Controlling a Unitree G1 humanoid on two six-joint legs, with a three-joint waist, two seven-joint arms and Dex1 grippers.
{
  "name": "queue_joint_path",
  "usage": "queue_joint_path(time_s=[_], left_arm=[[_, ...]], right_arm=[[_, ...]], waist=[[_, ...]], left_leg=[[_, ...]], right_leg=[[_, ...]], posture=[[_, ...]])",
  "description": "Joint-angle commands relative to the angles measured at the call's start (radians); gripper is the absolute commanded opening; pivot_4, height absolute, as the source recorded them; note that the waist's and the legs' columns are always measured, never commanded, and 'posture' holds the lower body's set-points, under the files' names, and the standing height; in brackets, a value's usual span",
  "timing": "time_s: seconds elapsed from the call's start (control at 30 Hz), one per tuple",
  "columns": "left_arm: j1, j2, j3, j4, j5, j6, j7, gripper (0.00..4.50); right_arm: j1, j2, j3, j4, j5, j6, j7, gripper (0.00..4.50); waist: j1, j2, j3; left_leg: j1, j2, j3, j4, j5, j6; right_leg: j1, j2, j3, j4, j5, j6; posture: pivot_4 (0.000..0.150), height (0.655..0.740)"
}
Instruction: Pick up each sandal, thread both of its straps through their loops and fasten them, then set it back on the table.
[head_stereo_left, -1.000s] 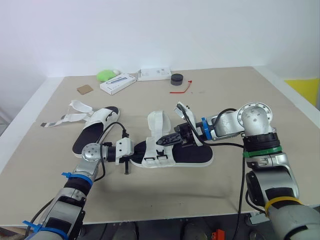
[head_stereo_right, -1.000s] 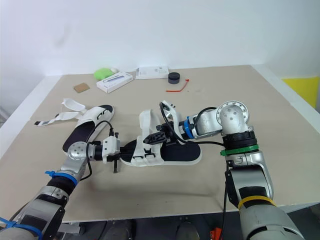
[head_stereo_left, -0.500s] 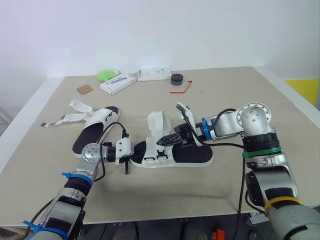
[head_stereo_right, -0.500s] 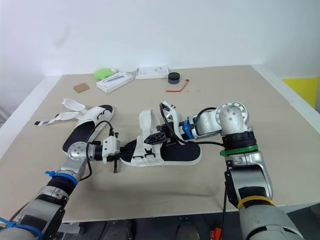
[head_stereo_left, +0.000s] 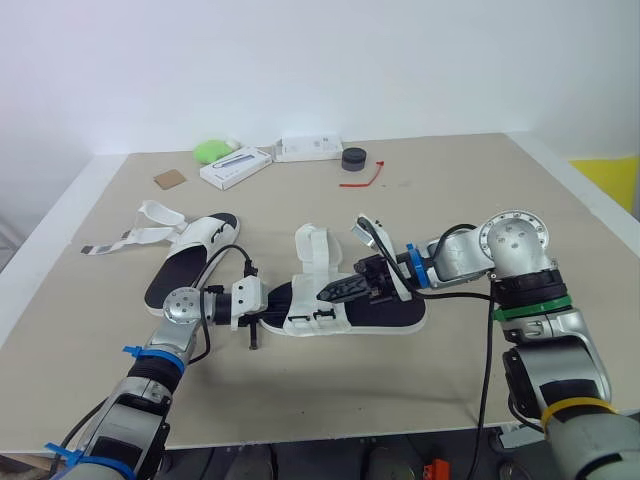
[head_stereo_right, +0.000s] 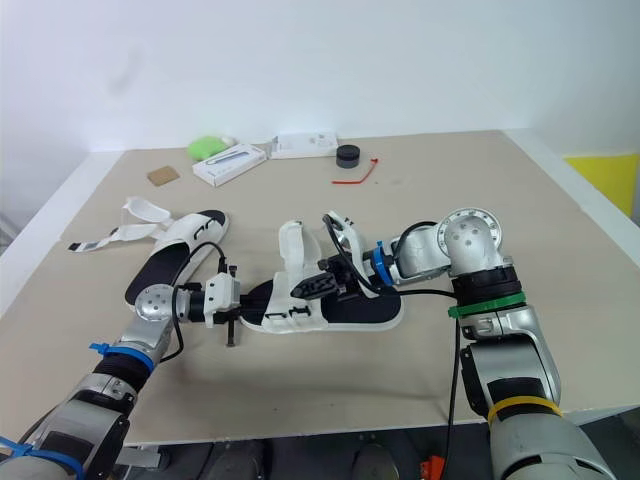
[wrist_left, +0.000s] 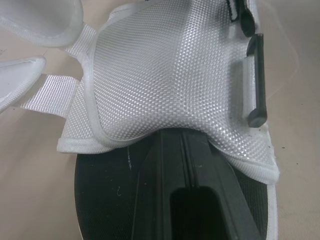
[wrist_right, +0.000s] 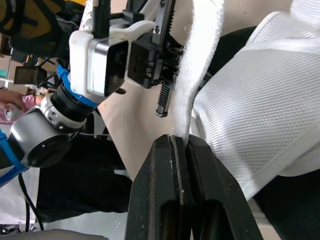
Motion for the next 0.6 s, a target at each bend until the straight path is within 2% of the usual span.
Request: queue_joint_path(time_s=[0.03, 0.3, 0.6], left_arm=[[0.140, 0.004, -0.134, 0.150, 0.154, 0.096, -0.031, 0.00], [0.149, 0.006, -0.138, 0.137, 0.154, 0.100, -0.034, 0.00], [0.162, -0.001, -0.138, 0.123, 0.154, 0.106, -0.024, 0.00]], right_arm=[[-0.019, -0.004, 0.039, 0.017, 0.043, 0.004, -0.016, 0.22], [-0.130, 0.050, 0.029, 0.165, -0.038, 0.004, -0.039, 0.22], [-0.168, 0.018, 0.090, 0.182, 0.047, 0.004, -0.029, 0.22]], waist=[[0.000, 0.000, 0.000], [0.000, 0.001, -0.001], [0.000, 0.001, -0.001]], left_leg=[[0.000, 0.000, 0.000, 0.000, 0.000, 0.000], [0.001, 0.000, 0.000, 0.000, 0.000, 0.000], [0.000, 0.000, 0.000, 0.000, 0.000, 0.000]], right_leg=[[0.000, 0.000, 0.000, 0.000, 0.000, 0.000], [0.000, 0.000, 0.000, 0.000, 0.000, 0.000], [0.002, 0.000, 0.000, 0.001, 0.000, 0.000]], posture=[[0.150, 0.7400], [0.150, 0.7400], [0.150, 0.7400]])
